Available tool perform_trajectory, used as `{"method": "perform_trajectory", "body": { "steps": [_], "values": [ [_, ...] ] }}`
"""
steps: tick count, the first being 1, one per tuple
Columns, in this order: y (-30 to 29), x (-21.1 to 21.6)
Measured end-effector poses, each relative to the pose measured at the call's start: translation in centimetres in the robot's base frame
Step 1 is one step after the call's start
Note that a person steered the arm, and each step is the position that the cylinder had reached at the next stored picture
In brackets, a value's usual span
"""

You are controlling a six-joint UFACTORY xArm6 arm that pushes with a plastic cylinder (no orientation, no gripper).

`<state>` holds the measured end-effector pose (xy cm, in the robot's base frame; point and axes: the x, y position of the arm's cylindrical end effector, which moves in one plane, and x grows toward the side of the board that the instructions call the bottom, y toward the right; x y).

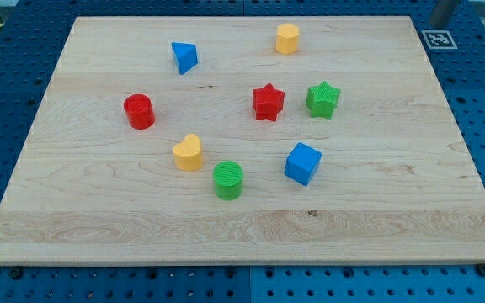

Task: Move your arm close to blue cube

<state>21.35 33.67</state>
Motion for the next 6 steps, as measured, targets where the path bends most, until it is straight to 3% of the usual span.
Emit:
{"method": "perform_trajectory", "body": {
  "steps": [1,2,4,5,6],
  "values": [
    [-0.9,1.8],
    [-6.6,8.1],
    [-8.3,24.0],
    [-14.3,32.7],
    [-20.3,35.1]
  ]
}}
